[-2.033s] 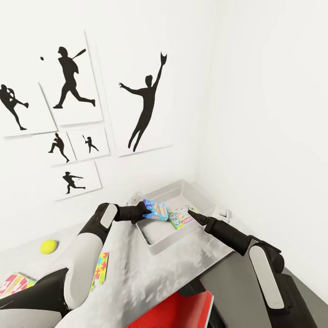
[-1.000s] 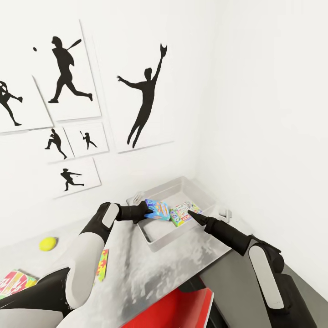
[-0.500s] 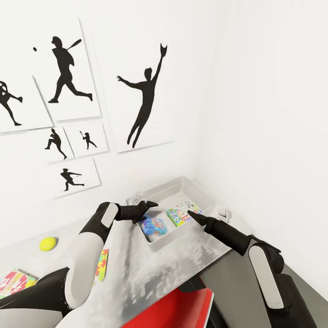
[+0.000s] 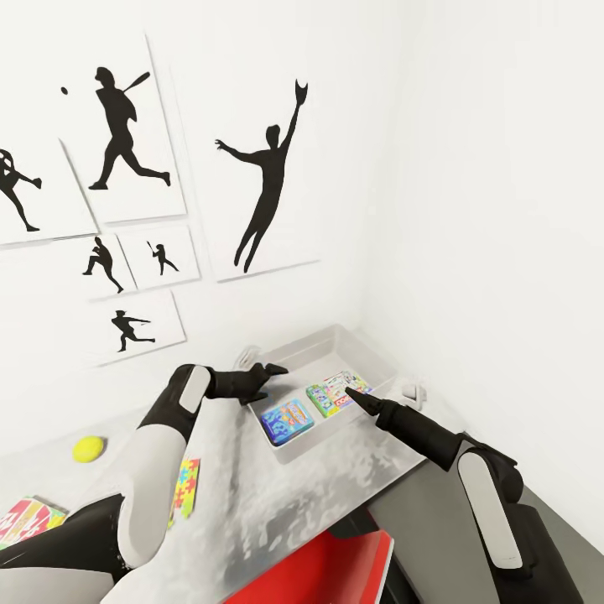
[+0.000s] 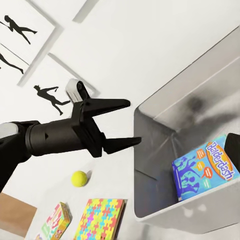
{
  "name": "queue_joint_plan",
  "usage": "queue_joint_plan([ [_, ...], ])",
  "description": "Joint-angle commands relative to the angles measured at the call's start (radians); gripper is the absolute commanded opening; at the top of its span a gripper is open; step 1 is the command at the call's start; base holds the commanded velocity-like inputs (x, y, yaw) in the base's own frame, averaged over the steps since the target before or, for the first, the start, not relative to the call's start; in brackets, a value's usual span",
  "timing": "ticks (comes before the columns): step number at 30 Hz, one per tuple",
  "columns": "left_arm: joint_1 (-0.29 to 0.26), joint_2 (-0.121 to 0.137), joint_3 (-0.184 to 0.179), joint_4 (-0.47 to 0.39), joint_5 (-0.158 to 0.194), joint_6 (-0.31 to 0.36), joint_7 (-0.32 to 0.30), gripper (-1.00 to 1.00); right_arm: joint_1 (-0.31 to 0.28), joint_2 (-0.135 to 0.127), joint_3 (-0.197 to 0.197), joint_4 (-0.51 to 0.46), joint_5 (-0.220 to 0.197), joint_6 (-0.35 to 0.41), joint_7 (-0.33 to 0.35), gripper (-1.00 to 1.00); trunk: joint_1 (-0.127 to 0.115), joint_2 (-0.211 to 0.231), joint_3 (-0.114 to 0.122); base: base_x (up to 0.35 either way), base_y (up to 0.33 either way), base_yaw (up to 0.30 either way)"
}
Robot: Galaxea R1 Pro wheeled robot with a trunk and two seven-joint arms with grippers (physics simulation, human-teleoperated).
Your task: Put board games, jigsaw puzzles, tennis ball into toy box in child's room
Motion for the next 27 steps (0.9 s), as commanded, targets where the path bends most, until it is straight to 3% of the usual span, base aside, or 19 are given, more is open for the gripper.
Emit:
queue_joint_plan([
  [1, -0.001, -0.001, 0.008, -0.003, -0.011, 0.009, -0.008, 1.00, -0.001, 0.000, -0.001, -0.001, -0.003, 0.007, 0.002, 1.00, 0.001, -0.002, -0.002, 0.000, 0.000, 0.000],
  [9, -0.001, 0.008, 0.009, -0.015, 0.009, 0.026, -0.012, 1.00, -0.001, 0.000, -0.001, 0.000, -0.002, 0.007, 0.002, 1.00, 0.001, -0.002, -0.002, 0.000, 0.000, 0.000],
  [14, -0.001, 0.049, 0.008, -0.017, 0.094, 0.036, -0.012, 1.00, -0.001, -0.001, -0.001, 0.000, -0.002, 0.007, 0.003, 1.00, 0.001, -0.002, -0.002, 0.000, 0.000, 0.000],
  [15, -0.001, 0.069, 0.005, -0.018, 0.130, 0.039, -0.012, 1.00, -0.001, -0.001, -0.001, 0.000, -0.002, 0.007, 0.003, 1.00, 0.001, -0.002, -0.002, 0.000, 0.000, 0.000],
  [17, -0.001, 0.092, 0.002, -0.018, 0.165, 0.041, -0.012, 1.00, -0.001, -0.001, -0.001, 0.000, -0.002, 0.007, 0.003, 1.00, 0.001, -0.002, -0.002, 0.000, 0.000, 0.000],
  [20, -0.001, 0.161, -0.003, -0.018, 0.236, 0.041, -0.017, 1.00, -0.001, -0.001, -0.001, 0.000, -0.002, 0.007, 0.003, 1.00, 0.001, -0.002, -0.002, 0.000, 0.000, 0.000],
  [22, -0.001, 0.206, -0.007, -0.017, 0.262, 0.041, -0.036, 1.00, -0.001, -0.001, -0.001, 0.000, -0.002, 0.007, 0.003, 1.00, 0.001, -0.002, -0.002, 0.000, 0.000, 0.000],
  [24, -0.001, 0.236, -0.009, -0.017, 0.272, 0.041, -0.064, 1.00, -0.001, -0.001, -0.001, 0.000, -0.002, 0.007, 0.003, 1.00, 0.001, -0.002, -0.002, 0.000, 0.000, 0.000],
  [27, 0.001, 0.315, -0.018, -0.017, 0.282, 0.041, -0.178, 1.00, -0.001, -0.001, -0.001, 0.000, -0.002, 0.007, 0.003, 1.00, 0.001, -0.002, -0.002, 0.000, 0.000, 0.000],
])
